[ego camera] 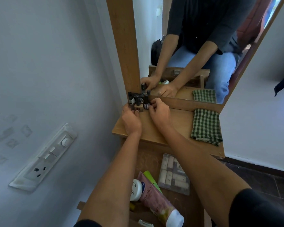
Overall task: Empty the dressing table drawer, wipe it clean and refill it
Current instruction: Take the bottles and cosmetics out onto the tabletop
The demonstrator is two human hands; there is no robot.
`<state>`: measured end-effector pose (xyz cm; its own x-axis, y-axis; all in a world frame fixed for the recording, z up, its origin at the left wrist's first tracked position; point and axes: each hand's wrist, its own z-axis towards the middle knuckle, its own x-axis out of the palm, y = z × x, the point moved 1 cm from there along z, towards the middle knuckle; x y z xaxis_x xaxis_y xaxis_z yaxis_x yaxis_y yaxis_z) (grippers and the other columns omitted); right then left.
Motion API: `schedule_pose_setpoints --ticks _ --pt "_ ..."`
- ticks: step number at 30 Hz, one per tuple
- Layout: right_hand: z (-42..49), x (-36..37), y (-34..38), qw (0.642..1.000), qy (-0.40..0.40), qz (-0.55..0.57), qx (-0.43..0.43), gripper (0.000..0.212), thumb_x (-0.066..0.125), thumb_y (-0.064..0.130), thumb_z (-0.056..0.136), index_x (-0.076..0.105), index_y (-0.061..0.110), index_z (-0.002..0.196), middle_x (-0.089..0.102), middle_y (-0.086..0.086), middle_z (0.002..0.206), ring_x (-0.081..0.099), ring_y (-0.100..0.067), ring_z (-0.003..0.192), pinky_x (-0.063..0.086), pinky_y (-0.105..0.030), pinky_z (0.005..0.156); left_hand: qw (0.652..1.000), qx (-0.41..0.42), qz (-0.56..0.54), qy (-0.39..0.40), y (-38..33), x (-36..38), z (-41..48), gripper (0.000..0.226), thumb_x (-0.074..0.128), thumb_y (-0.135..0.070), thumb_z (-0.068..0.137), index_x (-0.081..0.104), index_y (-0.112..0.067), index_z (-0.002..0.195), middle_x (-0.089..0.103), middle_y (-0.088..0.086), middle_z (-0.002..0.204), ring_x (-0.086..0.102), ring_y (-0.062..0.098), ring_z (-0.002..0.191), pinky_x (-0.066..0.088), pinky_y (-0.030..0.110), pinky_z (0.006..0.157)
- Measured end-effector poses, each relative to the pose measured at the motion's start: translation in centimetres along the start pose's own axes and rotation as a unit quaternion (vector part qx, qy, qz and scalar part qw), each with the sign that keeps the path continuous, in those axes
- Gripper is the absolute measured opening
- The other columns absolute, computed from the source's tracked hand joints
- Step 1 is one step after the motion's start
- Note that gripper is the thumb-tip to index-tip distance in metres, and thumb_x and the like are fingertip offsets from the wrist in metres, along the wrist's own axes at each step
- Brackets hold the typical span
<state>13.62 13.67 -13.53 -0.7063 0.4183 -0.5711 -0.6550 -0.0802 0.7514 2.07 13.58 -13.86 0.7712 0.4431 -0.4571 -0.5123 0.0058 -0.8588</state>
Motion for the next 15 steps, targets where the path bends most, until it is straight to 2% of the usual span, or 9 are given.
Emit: schedule_pose_setpoints --ticks 4,8,11,15 --pt "-1.1 -0.7 0.0 0.997 -0.041 0.059 -0.005 0.014 0.057 0.012 0.087 0.058 0.011 0.101 0.062 0.000 0.084 0.058 -0.013 0.075 0.053 -0.036 0.071 0.999 0.009 -0.039 -0.011 -0.2 -1.3 -0.9 0.031 0.059 -0.006 0.088 0.053 -0.003 0.118 0.061 0.006 0.101 0.057 0.013 0.088 0.042 0.014 0.077" --pt "-3.1 -2.0 0.6 0.994 -0.027 0.101 -0.027 0.014 0.058 0.009 0.086 0.060 0.009 0.099 0.061 0.000 0.082 0.054 -0.006 0.067 0.050 -0.025 0.066 0.992 -0.019 -0.125 0.015 0.3 -4.3 -2.8 0.026 0.062 -0.019 0.090 0.055 -0.009 0.114 0.060 -0.003 0.094 0.056 0.004 0.079 0.041 0.001 0.066" --pt "-5.8 -3.1 1.2 0.986 -0.007 0.167 -0.027 0.014 0.059 0.006 0.085 0.061 0.010 0.098 0.058 0.003 0.080 0.050 -0.001 0.064 0.044 -0.013 0.060 0.992 0.021 -0.121 0.041 2.1 -7.3 -4.7 0.013 0.062 -0.021 0.090 0.056 -0.018 0.101 0.059 -0.012 0.084 0.056 0.000 0.075 0.043 0.005 0.068" --pt "-11.0 -3.9 1.7 0.977 0.062 0.184 -0.086 0.008 0.060 0.006 0.086 0.060 0.009 0.094 0.059 0.004 0.082 0.052 -0.003 0.066 0.043 -0.012 0.060 0.989 0.046 -0.050 0.131 4.4 -10.7 -6.7 0.007 0.065 -0.019 0.087 0.061 -0.018 0.094 0.063 -0.010 0.081 0.059 0.001 0.075 0.046 0.012 0.069"
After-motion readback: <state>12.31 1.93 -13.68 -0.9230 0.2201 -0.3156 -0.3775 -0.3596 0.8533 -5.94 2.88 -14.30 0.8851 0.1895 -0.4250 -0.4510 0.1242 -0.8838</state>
